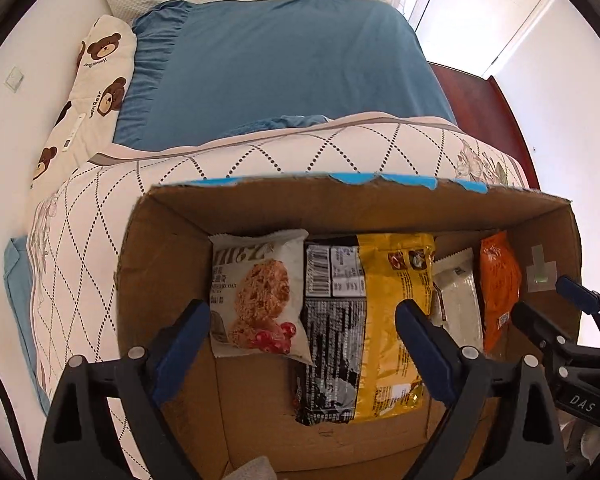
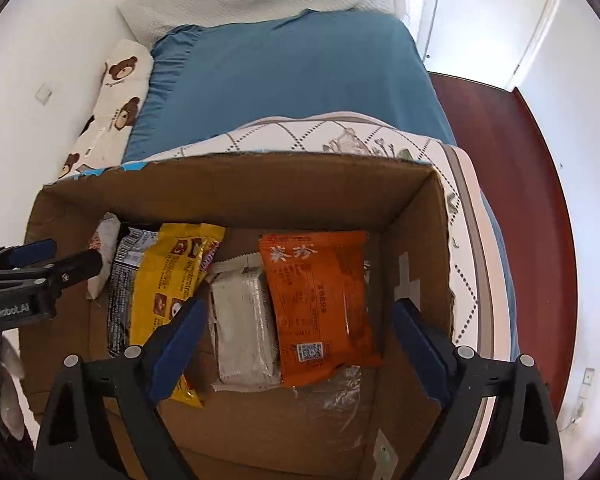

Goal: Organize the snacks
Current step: 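Carry both packets into the cardboard box and open both tools, then lift both tools out of the box back toward the snacks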

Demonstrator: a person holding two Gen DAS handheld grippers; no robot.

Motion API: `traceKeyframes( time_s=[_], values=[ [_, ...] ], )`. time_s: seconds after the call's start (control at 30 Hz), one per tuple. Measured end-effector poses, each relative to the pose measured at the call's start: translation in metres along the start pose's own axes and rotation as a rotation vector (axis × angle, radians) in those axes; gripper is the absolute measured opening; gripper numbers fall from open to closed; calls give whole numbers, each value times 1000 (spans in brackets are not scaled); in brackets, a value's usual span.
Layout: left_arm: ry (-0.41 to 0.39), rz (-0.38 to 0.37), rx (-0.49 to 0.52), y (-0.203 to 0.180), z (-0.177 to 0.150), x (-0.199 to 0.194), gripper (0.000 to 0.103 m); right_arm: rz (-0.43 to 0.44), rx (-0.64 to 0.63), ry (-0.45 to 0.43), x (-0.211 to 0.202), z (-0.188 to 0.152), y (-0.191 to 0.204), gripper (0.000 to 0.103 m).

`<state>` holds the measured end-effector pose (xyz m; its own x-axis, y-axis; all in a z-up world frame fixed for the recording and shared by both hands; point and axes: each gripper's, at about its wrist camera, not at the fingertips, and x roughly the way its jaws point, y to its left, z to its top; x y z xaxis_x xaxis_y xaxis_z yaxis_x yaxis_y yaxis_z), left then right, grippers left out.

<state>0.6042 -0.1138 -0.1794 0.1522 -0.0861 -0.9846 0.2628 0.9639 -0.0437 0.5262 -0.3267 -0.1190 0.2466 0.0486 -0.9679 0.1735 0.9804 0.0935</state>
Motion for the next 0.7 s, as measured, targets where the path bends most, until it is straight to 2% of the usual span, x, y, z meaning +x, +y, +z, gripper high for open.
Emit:
traceKeyframes(
  time_s=[0.2,0.33,0.47,0.6,0.7],
  values=[
    [-2,0,-5,-8,-24,-6,94,2,41,-12,-7,-20,1,96],
    [-38,-15,-18,-10,-50,-19,94,18,59,-34,-19,-43,4,96],
    [-101,-7,-19,-13,-78,-42,94,14,62,-84,-40,-69,8,96],
    [-190,0,-18,-16,-108,-75,94,-35,33,-173,-75,-98,15,96],
    [-250,6,-10,-20,-131,-98,94,-39,21,-228,-101,-120,21,96]
  ],
)
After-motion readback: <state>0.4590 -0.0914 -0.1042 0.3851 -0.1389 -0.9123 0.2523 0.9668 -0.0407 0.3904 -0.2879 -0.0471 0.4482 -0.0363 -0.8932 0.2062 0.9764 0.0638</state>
